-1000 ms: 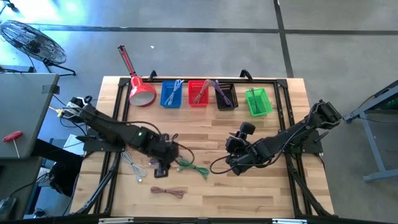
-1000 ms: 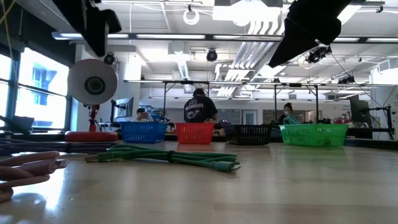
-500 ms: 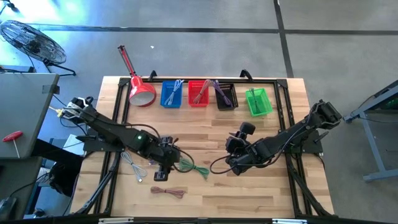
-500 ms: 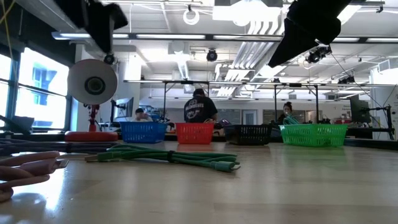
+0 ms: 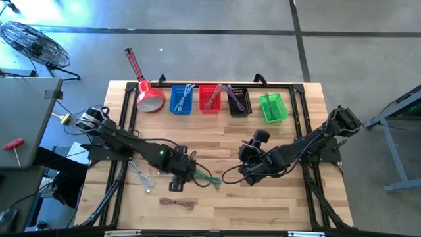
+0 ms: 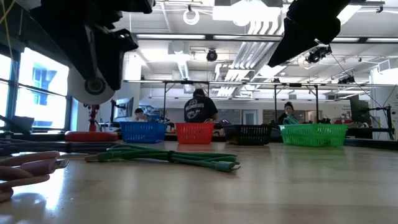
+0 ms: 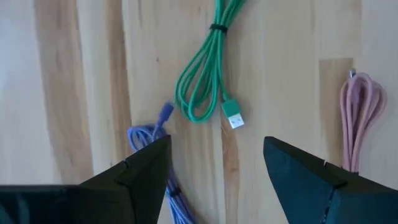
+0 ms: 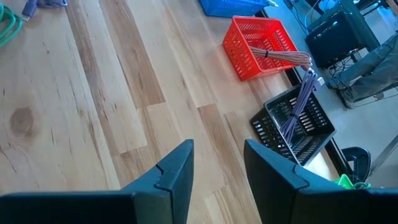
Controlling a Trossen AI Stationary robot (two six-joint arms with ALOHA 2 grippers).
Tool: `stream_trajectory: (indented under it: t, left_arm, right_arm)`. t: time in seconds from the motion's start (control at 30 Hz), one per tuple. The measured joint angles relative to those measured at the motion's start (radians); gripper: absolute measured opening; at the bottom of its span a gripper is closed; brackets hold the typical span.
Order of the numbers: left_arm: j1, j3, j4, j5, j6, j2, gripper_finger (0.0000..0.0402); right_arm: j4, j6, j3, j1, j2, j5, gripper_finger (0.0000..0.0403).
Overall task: Pick & Place USB Port
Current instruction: Put the green charger cable into the green bin
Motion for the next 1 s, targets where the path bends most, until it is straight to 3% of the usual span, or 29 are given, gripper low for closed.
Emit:
stream_trajectory:
  t: [0.37,0.57,0.73,1.0]
  left_arm:
    - [0.0,0.0,0.141,-0.001,0.177,0.06,0.025]
    - [0.024,0.0,0.188,0.009,0.277,0.08,0.025]
    - [0.08,0.0,0.203,0.092,0.277,0.094,0.025]
    - [0.184,0.001,0.25,0.227,0.299,0.159,0.025]
  right_arm:
    - [-0.017,-0.005,0.0,0.0,0.0,0.0,0.0133]
    - [-0.137,0.076,0.0,0.001,0.0,0.003,0.0133]
    - [-0.248,0.179,0.0,0.001,0.0,0.004,0.0133]
    - [-0.292,0.212,0.0,0.001,0.0,0.006,0.0133]
